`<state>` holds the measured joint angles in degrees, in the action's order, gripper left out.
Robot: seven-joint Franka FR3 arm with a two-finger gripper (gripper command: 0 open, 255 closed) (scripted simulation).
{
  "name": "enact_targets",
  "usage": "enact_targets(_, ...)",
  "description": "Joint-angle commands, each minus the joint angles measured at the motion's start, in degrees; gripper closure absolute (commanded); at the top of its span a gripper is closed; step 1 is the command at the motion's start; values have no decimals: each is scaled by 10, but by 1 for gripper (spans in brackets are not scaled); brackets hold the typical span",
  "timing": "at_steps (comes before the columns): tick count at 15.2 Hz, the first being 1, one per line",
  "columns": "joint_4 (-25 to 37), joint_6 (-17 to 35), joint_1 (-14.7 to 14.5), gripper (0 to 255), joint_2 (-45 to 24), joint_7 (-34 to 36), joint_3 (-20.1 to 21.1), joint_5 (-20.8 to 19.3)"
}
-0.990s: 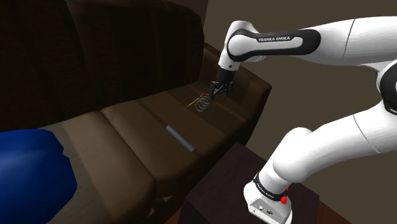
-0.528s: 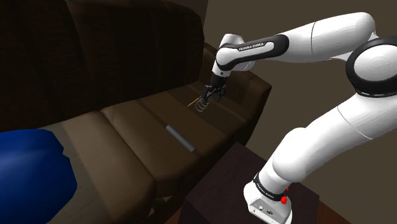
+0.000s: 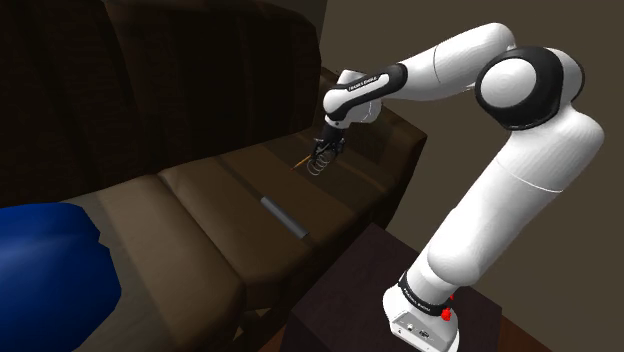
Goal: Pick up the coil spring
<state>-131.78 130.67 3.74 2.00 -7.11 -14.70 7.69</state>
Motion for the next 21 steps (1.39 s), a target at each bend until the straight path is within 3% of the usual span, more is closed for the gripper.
enact_targets(1, -2, 18, 1, 0, -14, -7, -1, 7)
enact_targets(8, -17, 59, 0, 0, -43, -22, 0, 24)
enact_targets(9, -18, 59, 0, 255, -43, -22, 0, 24)
enact_targets(18, -17, 59, 0, 255, -43, -22, -1, 24)
enact_targets(21, -10, 37, 0, 255, -27, -13, -1, 14)
